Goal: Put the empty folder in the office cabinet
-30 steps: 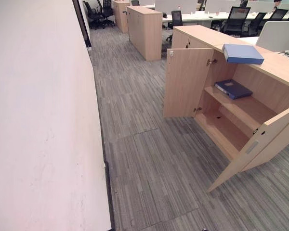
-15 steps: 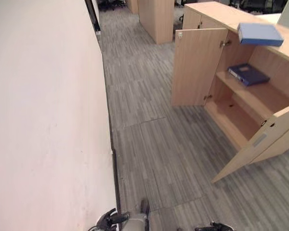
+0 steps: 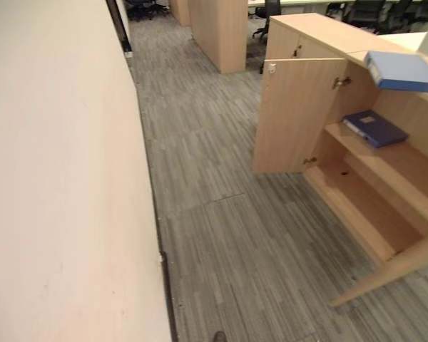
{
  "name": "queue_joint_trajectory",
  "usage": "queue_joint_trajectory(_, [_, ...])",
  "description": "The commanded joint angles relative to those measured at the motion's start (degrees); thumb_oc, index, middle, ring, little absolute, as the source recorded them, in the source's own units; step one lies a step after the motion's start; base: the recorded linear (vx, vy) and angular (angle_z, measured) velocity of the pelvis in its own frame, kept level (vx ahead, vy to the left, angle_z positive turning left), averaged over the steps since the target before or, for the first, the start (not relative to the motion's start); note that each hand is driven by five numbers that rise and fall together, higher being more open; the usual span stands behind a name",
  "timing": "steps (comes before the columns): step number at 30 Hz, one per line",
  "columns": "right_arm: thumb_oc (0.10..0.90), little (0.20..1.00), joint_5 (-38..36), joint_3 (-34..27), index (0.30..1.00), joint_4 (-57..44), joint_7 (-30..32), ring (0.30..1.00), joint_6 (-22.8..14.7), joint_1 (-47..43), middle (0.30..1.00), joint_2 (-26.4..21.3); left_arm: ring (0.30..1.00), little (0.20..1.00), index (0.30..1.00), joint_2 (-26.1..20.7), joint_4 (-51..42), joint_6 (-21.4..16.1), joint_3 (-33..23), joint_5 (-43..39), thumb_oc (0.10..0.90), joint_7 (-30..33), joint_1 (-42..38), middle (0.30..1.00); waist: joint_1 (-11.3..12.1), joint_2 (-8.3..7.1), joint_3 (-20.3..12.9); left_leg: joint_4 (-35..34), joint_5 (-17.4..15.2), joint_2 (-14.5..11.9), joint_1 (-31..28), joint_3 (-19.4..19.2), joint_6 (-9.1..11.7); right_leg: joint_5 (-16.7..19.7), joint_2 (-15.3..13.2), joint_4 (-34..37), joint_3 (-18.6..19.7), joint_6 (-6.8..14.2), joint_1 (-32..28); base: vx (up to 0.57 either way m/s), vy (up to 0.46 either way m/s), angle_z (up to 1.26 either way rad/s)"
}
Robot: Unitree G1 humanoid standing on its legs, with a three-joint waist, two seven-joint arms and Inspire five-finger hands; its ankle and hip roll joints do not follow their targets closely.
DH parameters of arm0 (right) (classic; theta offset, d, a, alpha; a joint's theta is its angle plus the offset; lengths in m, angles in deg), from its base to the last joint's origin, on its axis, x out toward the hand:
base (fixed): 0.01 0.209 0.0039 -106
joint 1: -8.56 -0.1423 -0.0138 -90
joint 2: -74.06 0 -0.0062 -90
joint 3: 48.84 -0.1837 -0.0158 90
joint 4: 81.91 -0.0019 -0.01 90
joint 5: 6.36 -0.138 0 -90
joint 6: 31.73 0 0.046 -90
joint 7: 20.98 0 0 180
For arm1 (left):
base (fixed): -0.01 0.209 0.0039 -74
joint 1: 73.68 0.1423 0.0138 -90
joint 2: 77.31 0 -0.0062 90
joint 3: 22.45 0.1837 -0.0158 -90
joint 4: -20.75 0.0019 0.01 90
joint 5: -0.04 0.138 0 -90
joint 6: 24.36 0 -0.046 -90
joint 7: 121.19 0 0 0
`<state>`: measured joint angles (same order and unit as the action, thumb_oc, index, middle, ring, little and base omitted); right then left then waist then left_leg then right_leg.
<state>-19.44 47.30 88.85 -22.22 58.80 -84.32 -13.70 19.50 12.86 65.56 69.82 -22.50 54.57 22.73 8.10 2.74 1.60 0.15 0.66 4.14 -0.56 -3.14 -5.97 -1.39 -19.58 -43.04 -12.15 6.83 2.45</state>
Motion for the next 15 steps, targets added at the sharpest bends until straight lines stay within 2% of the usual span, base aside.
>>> queue_joint_trajectory(1, [0.8, 0.9, 0.14, 0.4, 0.9, -1.56, 0.27, 0.9, -0.57, -2.78, 0.9, -3.96, 0.9, 0.9, 0.9, -1.35, -2.63, -6.21, 0.37, 5.47, 0.8, 5.91, -2.01, 0.9, -2.33, 4.37, 3.95, -1.36, -1.95, 2.12, 1.41, 2.21, 0.75, 6.23, 0.81, 11.35, -2.69, -1.87, -1.82, 0.27, 0.149, 0.17])
queue_joint_trajectory(2, [0.8, 0.9, 0.13, 0.41, 0.9, -1.56, 0.27, 0.9, -0.57, -2.79, 0.9, -3.96, 0.9, 0.9, 0.9, -1.35, -2.63, -6.21, 0.36, 5.48, 0.8, 5.92, -2.01, 0.9, -2.38, 4.33, 4.05, -1.38, -1.96, 2.15, 1.31, 2.23, 0.78, 6.11, 0.76, 11.24, -2.71, -1.9, -1.89, 0.2, 0.048, -0.12])
queue_joint_trajectory(3, [0.8, 0.9, -0.44, 0.54, 0.9, -2.04, 0.4, 0.9, -0.86, -3.23, 0.9, -3.88, 0.9, 0.9, 0.9, -1.57, -2.63, -6.41, 0.47, 5.74, 0.8, 5.88, -1.86, 0.9, -3.37, 5.12, 4.99, -1.71, -2.41, 1.72, -0.4, 3.43, 0.88, 2.03, 3.72, 12.58, -2.89, -2.87, 2.06, 0.21, -0.009, -0.06])
queue_joint_trajectory(4, [0.8, 0.9, -1.63, 0.62, 0.9, -2.69, 0.59, 0.9, -1.13, -4.03, 0.9, -3.59, 0.9, 0.9, 0.9, -1.74, -2.7, -6.38, 0.43, 5.85, 0.8, 5.64, -1.42, 0.9, -4.51, 4.9, 6.7, -1.19, -3.24, 1.93, -2.02, 4.15, 0.99, 1.0, 6.3, 17.49, -2.99, -2.5, 4.21, 0.29, -0.025, 0.03])
queue_joint_trajectory(5, [0.8, 0.9, -2.21, 0.87, 0.9, -3.18, 0.72, 0.9, -1.27, -4.35, 0.9, -3.45, 0.9, 0.9, 0.9, -1.79, -2.65, -6.38, 0.52, 6.02, 0.8, 5.66, -1.32, 0.9, -4.99, 4.6, 7.23, -1.48, -3.78, 2.06, -3.23, 4.59, 1.24, 1.03, 7.72, 20.72, -3.22, -2.22, 5.32, 0.17, -0.05, 0.09])
queue_joint_trajectory(6, [0.8, 0.9, -2.22, 0.88, 0.9, -3.18, 0.72, 0.9, -1.27, -4.37, 0.9, -3.46, 0.9, 0.9, 0.9, -1.79, -2.65, -6.38, 0.51, 6.02, 0.8, 5.66, -1.33, 0.9, -5.04, 4.69, 7.13, -1.46, -3.73, 1.96, -3.09, 4.66, 1.25, 1.27, 7.84, 21.07, -3.35, -2.25, 5.26, 0.23, -0.088, 0.16])
queue_joint_trajectory(7, [0.8, 0.9, -3.06, 1.83, 0.9, -5.25, 0.8, 0.9, -1.72, -4.71, 0.9, -3.13, 0.9, 0.9, 0.9, -1.86, -2.64, -6.37, 0.38, 6.4, 0.8, 5.51, -1.21, 0.9, -6.23, 3.36, 8.05, -1.67, -5.18, 2.61, -5.25, 5.66, 1.83, 3.08, 10.23, 29.76, -3.43, -1.1, 7.28, 0.23, -0.091, 0.21])
queue_joint_trajectory(10, [0.8, 0.9, -3.99, 2.85, 0.9, -8.25, 0.84, 0.9, -2.02, -4.71, 0.9, -2.73, 0.9, 0.9, 0.9, -2.11, -2.18, -6.4, -0.4, 6.94, 0.8, 5.47, -1.25, 0.9, -7.98, 1.27, 8.79, -1.34, -7.15, 3.81, -7.7, 7.36, 2.58, 7.07, 12.75, 39.56, -1.85, 0.88, 10.24, 0.27, -0.103, 0.28])
queue_joint_trajectory(11, [0.8, 0.9, -3.99, 2.87, 0.9, -8.28, 0.85, 0.9, -2.01, -4.69, 0.9, -2.73, 0.9, 0.9, 0.9, -2.11, -2.18, -6.41, -0.41, 6.95, 0.8, 5.47, -1.23, 0.9, -7.99, 1.37, 8.85, -1.34, -7.27, 3.67, -7.83, 7.36, 2.61, 7.13, 12.9, 39.76, -1.9, 0.86, 10.01, 0.26, -0.106, 0.58])
queue_joint_trajectory(12, [0.8, 0.9, -4.33, 3.14, 0.9, -9.63, 0.8, 0.9, -1.97, -4.47, 0.9, -2.53, 0.9, 0.9, 0.9, -2.51, -1.44, -6.39, -1.35, 7.42, 0.8, 5.54, -1.38, 0.9, -8.77, 0.57, 9.05, -1.12, -8.4, 3.96, -9.16, 8.61, 3.07, 9.11, 13.56, 43.54, -0.04, 1.88, 11.44, 0.18, -0.072, 0.51])
queue_joint_trajectory(15, [0.8, 0.9, -4.35, 3.39, 0.9, -10.74, 0.43, 0.9, -1.73, -4.0, 0.9, -2.47, 0.9, 0.9, 0.9, -2.99, -0.55, -6.17, -2.86, 7.85, 0.8, 5.77, -1.13, 0.9, -8.99, 0.19, 8.9, -1.31, -9.95, 3.35, -11.43, 9.34, 3.8, 10.98, 12.49, 44.74, -1.63, 2.55, 11.64, 0.36, -0.171, 0.15])
